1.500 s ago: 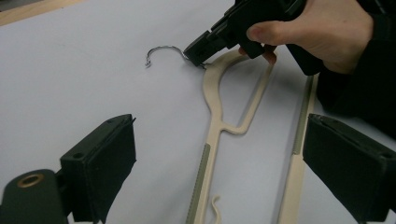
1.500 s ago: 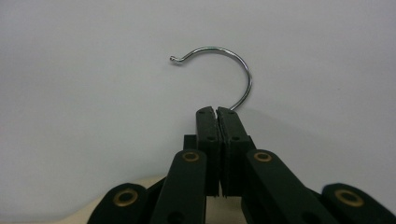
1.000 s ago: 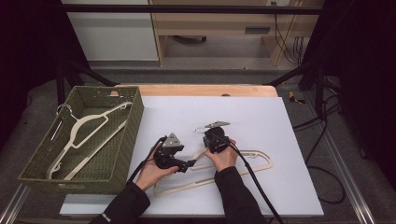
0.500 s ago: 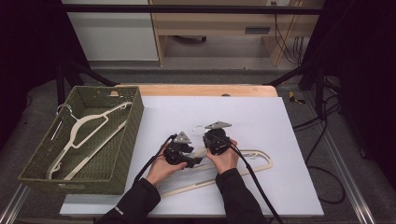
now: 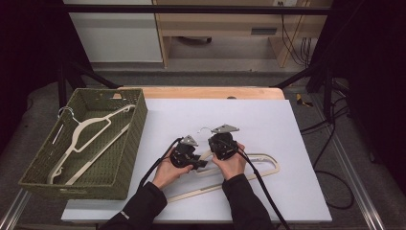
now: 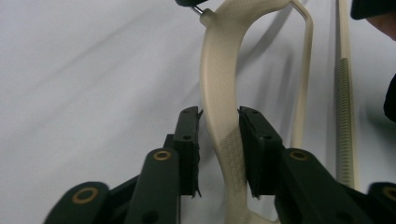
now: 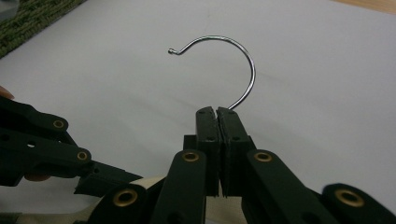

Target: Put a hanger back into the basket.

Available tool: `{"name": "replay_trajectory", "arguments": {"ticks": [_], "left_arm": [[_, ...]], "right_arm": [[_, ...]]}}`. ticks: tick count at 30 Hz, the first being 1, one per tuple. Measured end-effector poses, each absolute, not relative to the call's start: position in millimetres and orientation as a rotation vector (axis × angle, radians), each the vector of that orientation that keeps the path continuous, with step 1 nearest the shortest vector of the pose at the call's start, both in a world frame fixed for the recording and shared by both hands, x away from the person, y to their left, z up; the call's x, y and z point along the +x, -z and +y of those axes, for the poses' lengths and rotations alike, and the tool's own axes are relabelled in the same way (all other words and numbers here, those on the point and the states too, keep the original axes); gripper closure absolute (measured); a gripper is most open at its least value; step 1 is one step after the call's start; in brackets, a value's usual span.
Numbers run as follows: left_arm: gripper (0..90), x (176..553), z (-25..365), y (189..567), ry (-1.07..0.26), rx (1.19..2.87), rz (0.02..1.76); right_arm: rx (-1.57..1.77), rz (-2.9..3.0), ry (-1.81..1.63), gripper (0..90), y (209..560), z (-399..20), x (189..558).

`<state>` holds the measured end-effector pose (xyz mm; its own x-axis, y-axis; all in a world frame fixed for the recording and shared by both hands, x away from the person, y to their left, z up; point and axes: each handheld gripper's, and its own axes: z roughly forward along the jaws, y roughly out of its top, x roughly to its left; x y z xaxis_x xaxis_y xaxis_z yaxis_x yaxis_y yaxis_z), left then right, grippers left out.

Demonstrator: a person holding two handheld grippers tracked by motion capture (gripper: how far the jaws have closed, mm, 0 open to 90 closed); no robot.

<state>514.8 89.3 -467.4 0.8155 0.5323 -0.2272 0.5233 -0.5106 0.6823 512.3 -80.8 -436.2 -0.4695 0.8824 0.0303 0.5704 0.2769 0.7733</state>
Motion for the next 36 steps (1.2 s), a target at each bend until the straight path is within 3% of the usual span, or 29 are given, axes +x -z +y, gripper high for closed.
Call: {"name": "replay_trajectory", "arguments": {"ticks": [2,9,16,17,18,21,25,36], "left_arm": [[73.4,513.9,89.4,466.1,-0.008,2.214,0.762],[74.1,511.4,88.9,465.1,-0.035,2.222,0.785],[76.5,501.0,89.2,452.7,-0.059,2.189,0.787],[76.7,501.0,89.2,452.7,-0.059,2.189,0.787],[77.0,498.0,89.5,449.2,-0.06,2.18,0.784],[78.0,493.5,91.0,443.6,-0.064,2.167,0.766],[79.1,488.3,92.3,438.4,-0.067,2.155,0.749],[82.4,465.5,96.0,418.5,-0.049,2.095,0.704]], "right_arm": [[1.289,2.141,-1.045,90.0,434.3,-80.8,509.4],[1.264,2.154,-1.091,89.9,425.8,-80.4,500.3],[1.218,2.125,-1.247,56.5,409.8,-101.9,486.7],[1.218,2.125,-1.247,56.5,409.8,-101.9,486.7],[1.194,2.121,-1.268,41.2,406.0,-107.8,482.2],[1.148,2.131,-1.268,29.3,401.8,-116.0,473.3],[1.092,2.137,-1.295,21.5,399.3,-130.1,461.9],[1.079,2.065,-1.387,15.3,393.4,-176.9,441.4]]}}
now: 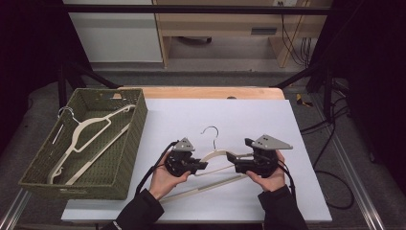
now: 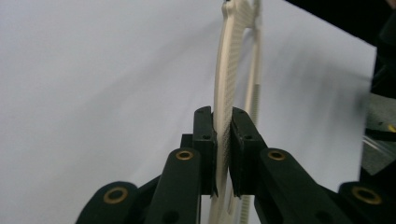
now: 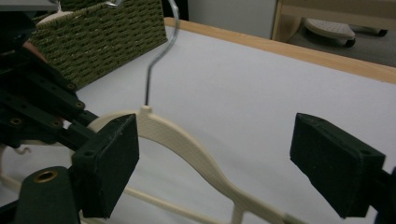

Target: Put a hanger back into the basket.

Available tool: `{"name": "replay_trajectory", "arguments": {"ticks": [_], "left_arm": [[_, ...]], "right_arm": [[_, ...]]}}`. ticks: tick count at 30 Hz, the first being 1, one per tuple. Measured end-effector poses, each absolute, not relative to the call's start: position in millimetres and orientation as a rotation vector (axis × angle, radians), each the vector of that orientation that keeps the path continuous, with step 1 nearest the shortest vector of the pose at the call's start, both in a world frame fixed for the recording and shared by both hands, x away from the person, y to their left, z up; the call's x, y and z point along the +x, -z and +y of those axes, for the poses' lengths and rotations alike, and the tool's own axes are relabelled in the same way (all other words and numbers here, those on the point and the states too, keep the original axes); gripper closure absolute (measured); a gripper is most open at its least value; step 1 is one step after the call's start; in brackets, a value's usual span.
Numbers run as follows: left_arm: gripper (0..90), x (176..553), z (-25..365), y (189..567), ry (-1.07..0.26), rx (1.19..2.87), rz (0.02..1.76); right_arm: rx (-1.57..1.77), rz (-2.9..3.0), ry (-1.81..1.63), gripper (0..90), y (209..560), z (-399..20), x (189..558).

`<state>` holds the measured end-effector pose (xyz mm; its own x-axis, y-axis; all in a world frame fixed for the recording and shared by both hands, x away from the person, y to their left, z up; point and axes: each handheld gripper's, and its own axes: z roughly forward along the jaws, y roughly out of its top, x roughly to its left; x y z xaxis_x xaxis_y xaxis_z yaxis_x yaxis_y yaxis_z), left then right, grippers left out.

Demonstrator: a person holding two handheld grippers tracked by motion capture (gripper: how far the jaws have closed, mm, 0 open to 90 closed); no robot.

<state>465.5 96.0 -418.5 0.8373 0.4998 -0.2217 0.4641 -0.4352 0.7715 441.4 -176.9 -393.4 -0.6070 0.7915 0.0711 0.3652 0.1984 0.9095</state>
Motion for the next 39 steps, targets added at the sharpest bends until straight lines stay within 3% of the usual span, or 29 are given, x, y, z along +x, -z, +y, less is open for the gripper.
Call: {"name": "replay_trajectory", "arguments": {"ticks": [7,39], "left_arm": [[84.7,456.0,104.8,403.0,-0.107,2.074,0.687],[84.6,451.7,220.7,286.9,-0.368,1.899,0.704]], "right_arm": [[1.06,2.027,-1.422,8.4,388.2,-197.3,429.1],[1.107,1.987,-1.43,5.8,394.4,-224.6,424.4]]}}
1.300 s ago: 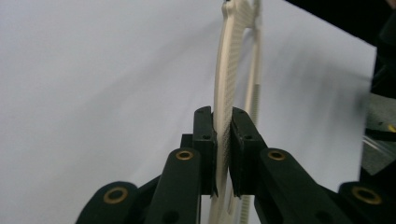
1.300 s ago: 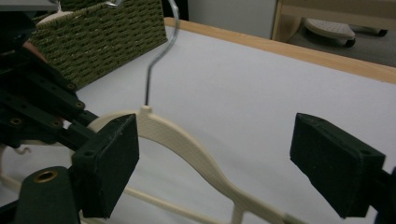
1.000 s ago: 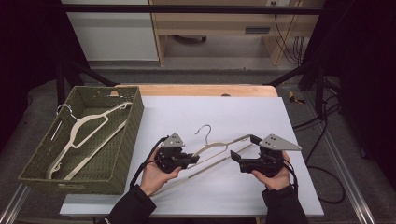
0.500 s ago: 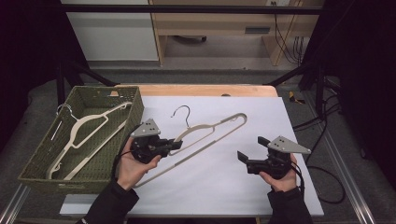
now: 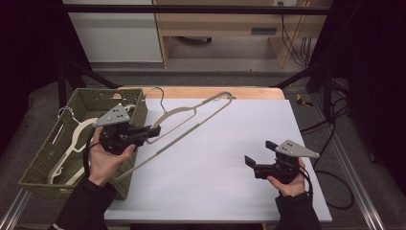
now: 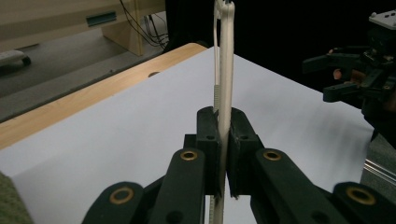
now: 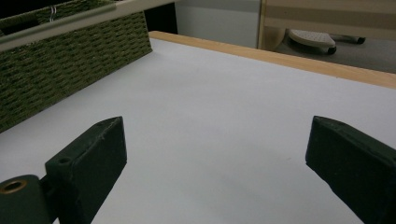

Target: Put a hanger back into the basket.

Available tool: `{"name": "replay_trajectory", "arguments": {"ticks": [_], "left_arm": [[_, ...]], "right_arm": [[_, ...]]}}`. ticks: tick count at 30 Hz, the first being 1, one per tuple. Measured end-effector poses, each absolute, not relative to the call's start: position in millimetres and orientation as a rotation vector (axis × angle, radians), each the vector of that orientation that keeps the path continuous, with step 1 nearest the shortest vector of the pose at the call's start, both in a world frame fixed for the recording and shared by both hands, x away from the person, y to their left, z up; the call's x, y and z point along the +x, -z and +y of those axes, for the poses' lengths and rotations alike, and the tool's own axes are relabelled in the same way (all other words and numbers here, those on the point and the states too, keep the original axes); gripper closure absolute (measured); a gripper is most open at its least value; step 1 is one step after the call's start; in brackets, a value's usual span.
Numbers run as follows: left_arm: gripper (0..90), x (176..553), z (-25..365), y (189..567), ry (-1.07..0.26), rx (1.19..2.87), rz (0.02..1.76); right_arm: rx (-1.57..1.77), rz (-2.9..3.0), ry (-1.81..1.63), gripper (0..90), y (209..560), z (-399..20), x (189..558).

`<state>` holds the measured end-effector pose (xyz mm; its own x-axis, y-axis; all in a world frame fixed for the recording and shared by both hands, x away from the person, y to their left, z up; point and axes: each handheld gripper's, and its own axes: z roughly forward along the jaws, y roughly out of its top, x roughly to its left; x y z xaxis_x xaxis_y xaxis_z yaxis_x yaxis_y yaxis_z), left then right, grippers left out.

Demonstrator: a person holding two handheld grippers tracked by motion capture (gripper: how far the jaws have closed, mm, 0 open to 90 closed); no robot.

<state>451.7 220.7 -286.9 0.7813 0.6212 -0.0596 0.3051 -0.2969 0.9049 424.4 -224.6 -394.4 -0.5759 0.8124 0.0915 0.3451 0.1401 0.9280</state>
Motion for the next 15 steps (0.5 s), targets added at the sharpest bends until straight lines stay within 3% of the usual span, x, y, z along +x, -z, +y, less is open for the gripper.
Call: {"name": "replay_trajectory", "arguments": {"ticks": [15], "left_arm": [[84.5,461.6,275.4,265.7,-0.483,1.862,0.763]], "right_arm": [[1.121,1.987,-1.414,5.5,396.1,-226.4,425.6]]}}
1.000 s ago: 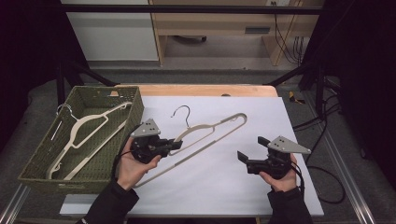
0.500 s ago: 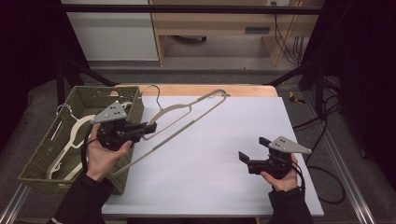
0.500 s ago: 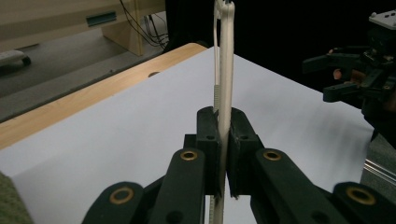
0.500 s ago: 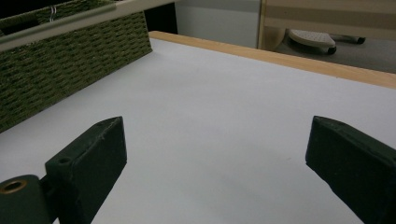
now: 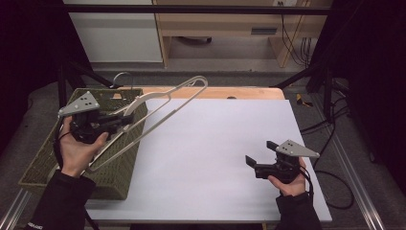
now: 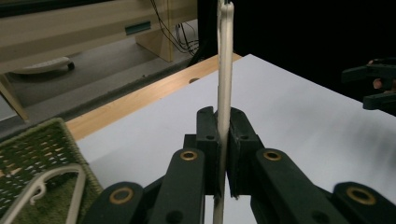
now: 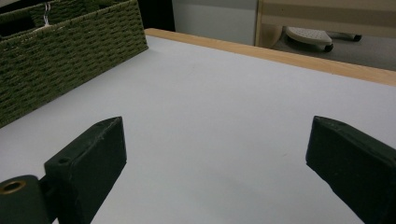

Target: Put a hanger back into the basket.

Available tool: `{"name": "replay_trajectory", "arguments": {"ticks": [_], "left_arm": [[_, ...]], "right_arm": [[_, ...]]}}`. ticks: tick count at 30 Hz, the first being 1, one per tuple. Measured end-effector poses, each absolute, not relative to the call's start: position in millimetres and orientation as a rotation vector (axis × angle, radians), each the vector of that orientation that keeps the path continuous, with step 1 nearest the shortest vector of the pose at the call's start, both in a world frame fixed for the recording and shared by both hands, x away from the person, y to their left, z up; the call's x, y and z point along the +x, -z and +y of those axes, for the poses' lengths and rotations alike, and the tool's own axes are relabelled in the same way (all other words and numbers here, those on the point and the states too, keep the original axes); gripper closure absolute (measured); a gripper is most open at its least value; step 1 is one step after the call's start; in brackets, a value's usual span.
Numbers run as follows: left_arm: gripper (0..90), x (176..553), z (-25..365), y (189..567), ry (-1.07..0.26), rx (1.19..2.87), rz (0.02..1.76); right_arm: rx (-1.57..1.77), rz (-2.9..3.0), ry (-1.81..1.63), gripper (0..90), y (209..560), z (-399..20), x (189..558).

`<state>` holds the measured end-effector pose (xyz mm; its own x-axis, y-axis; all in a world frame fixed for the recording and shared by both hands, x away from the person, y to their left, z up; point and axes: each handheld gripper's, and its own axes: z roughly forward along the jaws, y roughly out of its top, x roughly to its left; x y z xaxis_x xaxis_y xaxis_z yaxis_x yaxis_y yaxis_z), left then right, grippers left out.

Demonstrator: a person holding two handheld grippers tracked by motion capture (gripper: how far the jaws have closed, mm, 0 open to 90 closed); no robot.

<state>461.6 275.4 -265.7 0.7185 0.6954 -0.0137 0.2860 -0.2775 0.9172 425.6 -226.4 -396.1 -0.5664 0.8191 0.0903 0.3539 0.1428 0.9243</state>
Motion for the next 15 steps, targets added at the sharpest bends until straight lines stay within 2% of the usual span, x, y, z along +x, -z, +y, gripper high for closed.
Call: {"name": "replay_trajectory", "arguments": {"ticks": [15], "left_arm": [[84.1,468.9,338.2,269.2,-0.566,1.871,0.857]], "right_arm": [[1.123,1.978,-1.41,5.6,395.7,-227.1,425.2]]}}
